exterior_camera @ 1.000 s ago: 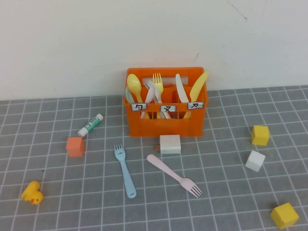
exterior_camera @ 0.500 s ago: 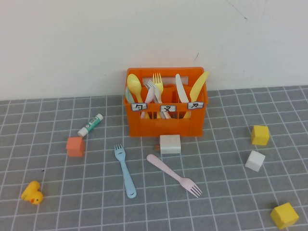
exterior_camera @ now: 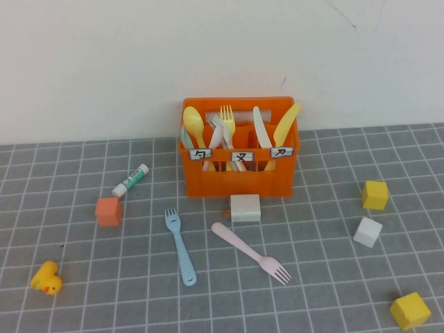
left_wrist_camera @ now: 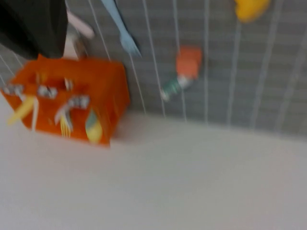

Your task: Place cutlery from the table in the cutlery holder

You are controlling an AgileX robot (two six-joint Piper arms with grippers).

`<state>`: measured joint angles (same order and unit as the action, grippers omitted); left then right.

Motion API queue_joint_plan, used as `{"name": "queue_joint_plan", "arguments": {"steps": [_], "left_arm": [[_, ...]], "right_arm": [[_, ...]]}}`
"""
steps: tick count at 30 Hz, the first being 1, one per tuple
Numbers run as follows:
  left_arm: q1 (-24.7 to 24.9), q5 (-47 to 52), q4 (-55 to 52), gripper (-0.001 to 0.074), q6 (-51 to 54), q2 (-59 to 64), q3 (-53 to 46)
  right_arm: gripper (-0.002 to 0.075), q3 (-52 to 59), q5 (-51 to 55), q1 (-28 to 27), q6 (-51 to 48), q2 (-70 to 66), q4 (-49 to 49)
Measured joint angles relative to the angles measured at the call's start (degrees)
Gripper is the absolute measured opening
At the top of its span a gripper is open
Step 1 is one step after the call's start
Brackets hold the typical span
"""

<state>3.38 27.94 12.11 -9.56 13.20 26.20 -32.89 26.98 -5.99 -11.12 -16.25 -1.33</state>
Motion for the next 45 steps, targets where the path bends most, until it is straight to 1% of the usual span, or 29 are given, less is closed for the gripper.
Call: {"name": "queue_joint_plan", "arguments": {"steps": [2,4,6,10,12,18,22,25,30,34,37,39,41,45], "left_arm": [[0.0,0.79,4.4,-0.0001,0.0,1.71,-2.19],[0.0,1.36,8.43,-0.0001,0.34,3.1,-4.04],[0.0,1.59,11.29,-0.0001,2.08,4.15,-5.44],[0.0,2.39,17.29,-0.0001,10.61,7.44,-6.07],[0.0,2.79,18.05,-0.0001,13.07,9.51,-6.07],[0.0,4.23,18.83,-0.0001,15.27,19.44,-0.77],[0.0,8.58,19.08,-0.0001,16.71,29.39,5.51],[0.0,10.18,20.85,-0.0001,20.12,36.03,10.26],[0.0,10.8,28.68,-0.0001,27.92,45.99,16.92],[0.0,8.0,40.93,-0.0001,37.64,53.65,18.89],[1.15,4.82,50.36,-0.0001,45.2,59.4,19.15],[2.76,3.04,53.84,-0.0001,48.1,63.03,19.39],[5.58,-0.08,55.54,-0.0001,49.32,66.99,19.62],[13.63,-10.03,55.41,-0.0001,49.8,72.36,19.62]], "right_arm": [[-0.0001,0.0,6.66,0.0,-3.39,-3.04,2.14],[-0.0001,0.0,11.32,0.0,-8.89,-6.33,5.28],[-0.0001,0.0,14.33,0.0,-14.63,-9.12,9.38],[-0.0001,0.0,18.64,0.0,-25.48,-14.65,18.07],[-0.0001,0.0,20.09,0.0,-30.2,-17.19,22.34],[-0.0001,2.6,23.11,0.0,-45.47,-24.33,35.55],[-0.0001,6.07,23.11,0.0,-53.73,-27.52,41.61],[-0.0001,8.49,22.6,0.0,-57.15,-28.44,44.22],[-0.0001,9.97,20.95,0.0,-60.51,-28.57,48.31],[-0.0001,9.97,20.17,0.0,-62.57,-28.57,50.7],[-0.0001,9.97,20.06,0.0,-63.02,-28.57,51.17],[-0.0001,9.97,20.06,0.0,-63.1,-28.57,51.18],[-0.0001,9.97,20.06,0.0,-63.3,-28.57,51.18],[-0.0001,9.97,20.06,0.0,-63.4,-28.57,51.26]]}}
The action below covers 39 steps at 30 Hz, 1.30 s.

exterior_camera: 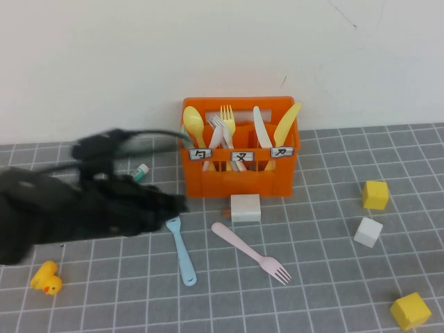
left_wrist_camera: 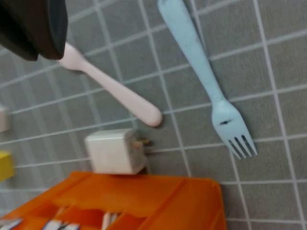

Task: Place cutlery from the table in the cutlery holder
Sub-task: Pick up the fork

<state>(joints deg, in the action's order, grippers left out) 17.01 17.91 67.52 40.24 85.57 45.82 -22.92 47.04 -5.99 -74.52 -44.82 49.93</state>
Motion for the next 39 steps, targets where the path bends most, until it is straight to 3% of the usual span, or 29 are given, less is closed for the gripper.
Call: {"name": "queue_joint_plan", "arguments": {"steps": [2,7,11,14,20,24,31,34,39], "left_arm": [[3.49,-4.95,-0.71,-0.0001,-0.63,2.14,0.41],[5.92,-6.87,-4.36,-0.0001,-4.79,6.41,2.67],[5.92,-4.14,-17.01,-0.0001,-8.4,9.69,5.42],[5.92,0.71,-30.63,-0.0001,-18.13,11.53,7.86],[5.92,21.37,-51.75,-0.0001,-33.92,14.6,15.17],[5.92,26.8,-54.98,-0.0001,-41.16,15.23,17.22],[5.92,22.77,-55.63,0.0008,-47.79,15.37,17.48],[5.92,19.91,-55.13,0.0076,-49.77,15.69,17.57],[5.92,15.94,-53.43,0.0302,-50.87,16.89,17.57]], "right_arm": [[-0.0001,0.0,0.0,0.0,0.0,0.0,0.0],[-0.0001,0.09,-0.1,0.0,0.0,-0.12,0.0],[-0.0001,0.09,-0.21,0.0,-0.04,-0.2,0.0],[-0.0001,0.09,-0.3,0.0,-0.04,-0.2,0.0],[-0.0001,0.09,-0.57,0.0,-0.13,-0.2,0.0],[-0.0001,0.09,-0.88,0.0,-0.17,-0.2,0.0],[-0.0001,0.09,-1.02,0.0,-0.17,-0.2,0.0],[-0.0001,0.09,-1.02,0.0,-0.17,-0.2,0.0],[-0.0001,0.09,-1.02,0.0,-0.17,-0.2,0.03]]}}
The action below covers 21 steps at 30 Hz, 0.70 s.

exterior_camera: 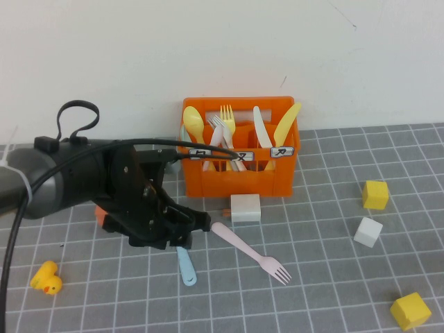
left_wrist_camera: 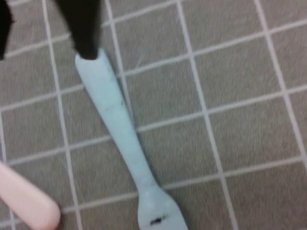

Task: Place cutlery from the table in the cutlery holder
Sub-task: Pick up the fork

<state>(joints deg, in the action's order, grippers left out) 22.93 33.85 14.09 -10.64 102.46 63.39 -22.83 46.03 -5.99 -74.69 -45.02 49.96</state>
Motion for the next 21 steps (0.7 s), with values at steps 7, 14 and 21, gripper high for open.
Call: {"name": "queue_joint_plan", "arguments": {"steps": [7,14,21], "left_arm": [[0.0,-4.42,0.02,0.0414,-1.27,2.85,0.63],[0.0,-1.4,-1.39,0.042,-2.77,9.22,5.81],[1.18,3.0,-6.54,0.042,-6.13,14.87,8.37]], "right_arm": [[-0.0001,0.0,0.0,0.0,0.0,0.0,0.33],[-0.0001,0.0,0.0,0.0,0.0,0.0,0.55],[-0.0001,0.0,0.0,0.0,0.0,0.0,0.55]]}}
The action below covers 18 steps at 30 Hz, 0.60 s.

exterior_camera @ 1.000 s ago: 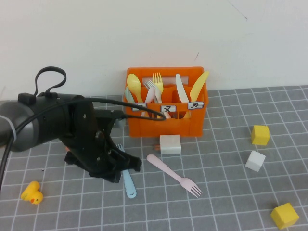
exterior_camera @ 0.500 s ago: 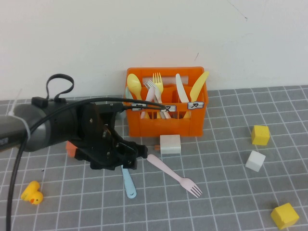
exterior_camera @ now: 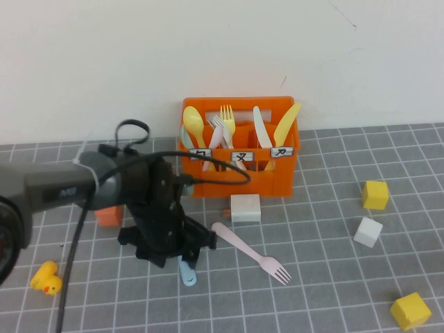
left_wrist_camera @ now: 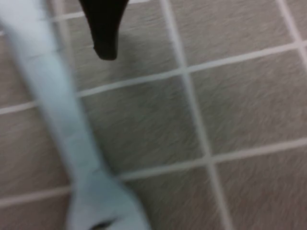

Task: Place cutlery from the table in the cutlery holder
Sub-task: Pick up the fork

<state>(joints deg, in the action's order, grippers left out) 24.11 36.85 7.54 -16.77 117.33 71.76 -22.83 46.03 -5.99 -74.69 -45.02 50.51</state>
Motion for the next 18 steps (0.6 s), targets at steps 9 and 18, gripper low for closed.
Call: {"name": "queue_joint_plan", "arguments": {"steps": [9,18], "left_arm": [[2.28,5.06,-17.36,0.0421,-8.39,1.12,0.23],[2.28,4.34,-16.95,0.0421,-10.62,1.12,0.23]], "right_arm": [[-0.0001,0.0,0.0,0.0,0.0,0.0,0.02],[-0.0001,0.0,0.42,0.0,0.0,0.0,0.12]]}}
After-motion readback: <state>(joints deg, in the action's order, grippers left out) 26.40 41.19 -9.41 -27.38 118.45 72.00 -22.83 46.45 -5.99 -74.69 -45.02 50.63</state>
